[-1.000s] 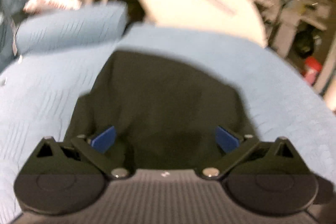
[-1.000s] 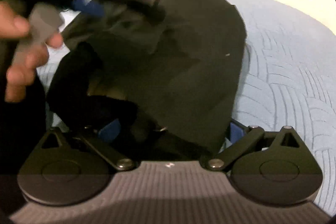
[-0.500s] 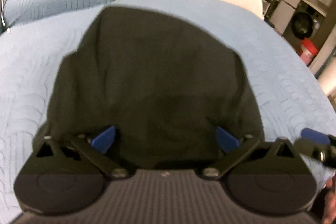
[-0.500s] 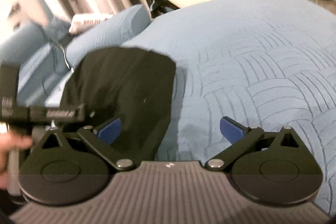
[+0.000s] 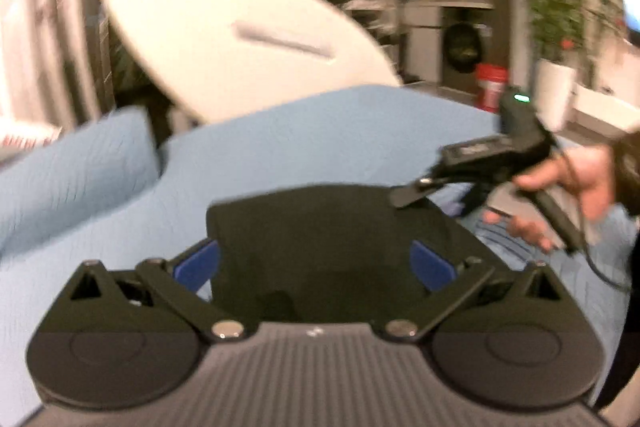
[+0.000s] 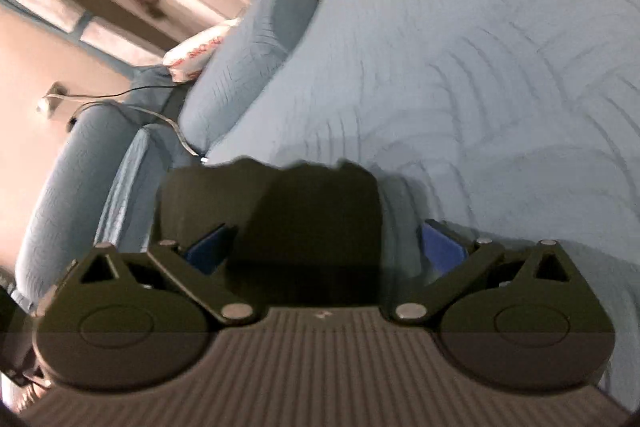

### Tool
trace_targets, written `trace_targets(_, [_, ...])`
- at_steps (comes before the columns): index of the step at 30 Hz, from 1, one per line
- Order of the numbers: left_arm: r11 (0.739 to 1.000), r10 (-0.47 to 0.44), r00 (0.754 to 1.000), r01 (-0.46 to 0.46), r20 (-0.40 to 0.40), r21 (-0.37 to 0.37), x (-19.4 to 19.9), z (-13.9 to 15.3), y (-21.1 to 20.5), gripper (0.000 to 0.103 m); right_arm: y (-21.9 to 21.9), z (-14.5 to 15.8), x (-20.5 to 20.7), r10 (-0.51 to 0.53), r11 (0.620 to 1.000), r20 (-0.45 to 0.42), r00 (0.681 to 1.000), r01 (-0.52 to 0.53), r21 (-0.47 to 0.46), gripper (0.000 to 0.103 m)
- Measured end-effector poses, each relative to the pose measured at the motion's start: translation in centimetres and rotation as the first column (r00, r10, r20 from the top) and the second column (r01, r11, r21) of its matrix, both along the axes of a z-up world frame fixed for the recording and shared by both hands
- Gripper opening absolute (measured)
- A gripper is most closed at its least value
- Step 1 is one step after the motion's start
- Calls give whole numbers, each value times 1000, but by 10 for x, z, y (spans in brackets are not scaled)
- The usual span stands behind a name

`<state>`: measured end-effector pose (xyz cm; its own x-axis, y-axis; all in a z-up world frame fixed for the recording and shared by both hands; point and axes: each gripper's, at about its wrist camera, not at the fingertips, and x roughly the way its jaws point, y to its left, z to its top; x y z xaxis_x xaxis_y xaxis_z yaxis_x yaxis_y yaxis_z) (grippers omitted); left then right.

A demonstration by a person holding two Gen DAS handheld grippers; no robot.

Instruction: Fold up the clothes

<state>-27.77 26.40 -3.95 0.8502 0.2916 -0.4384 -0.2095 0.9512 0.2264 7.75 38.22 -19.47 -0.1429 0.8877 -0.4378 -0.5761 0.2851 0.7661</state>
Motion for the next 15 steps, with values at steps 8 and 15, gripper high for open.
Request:
trace_targets(8, [874,-321,924,374,-210,310,42,23,-25,103,17,64,-63,270,960,501,822,-272,-71,42])
trace_targets(15, [588,-465,717,689,-519,425,48,13,-57,103,-22,129,-160,322,874,890,322,-464,-148,36])
